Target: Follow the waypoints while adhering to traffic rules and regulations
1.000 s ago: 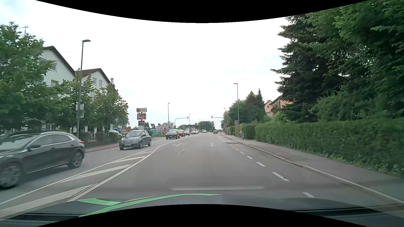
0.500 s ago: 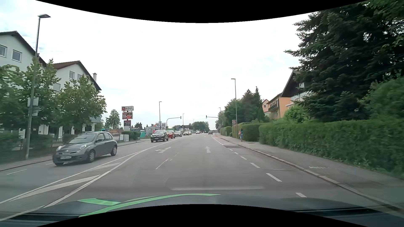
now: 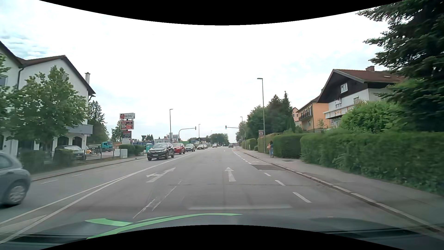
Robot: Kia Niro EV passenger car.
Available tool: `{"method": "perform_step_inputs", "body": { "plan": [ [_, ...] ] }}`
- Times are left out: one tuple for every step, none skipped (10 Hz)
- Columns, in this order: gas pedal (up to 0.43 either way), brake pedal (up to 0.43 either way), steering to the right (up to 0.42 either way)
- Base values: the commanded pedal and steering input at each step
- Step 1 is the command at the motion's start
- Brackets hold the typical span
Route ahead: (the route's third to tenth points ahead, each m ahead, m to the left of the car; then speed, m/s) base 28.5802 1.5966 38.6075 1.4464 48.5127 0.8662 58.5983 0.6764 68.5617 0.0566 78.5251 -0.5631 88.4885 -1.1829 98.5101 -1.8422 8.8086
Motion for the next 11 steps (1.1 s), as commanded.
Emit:
{"method": "perform_step_inputs", "body": {
  "plan": [
    [0.157,0.0,0.005],
    [0.15,0.0,0.005],
    [0.138,0.0,0.006],
    [0.13,0.0,0.006],
    [0.118,0.0,0.006],
    [0.11,0.0,0.006],
    [0.098,0.0,0.006],
    [0.098,0.0,0.006],
    [0.087,0.0,0.006],
    [0.087,0.0,0.006],
    [0.087,0.0,0.006]
  ]
}}
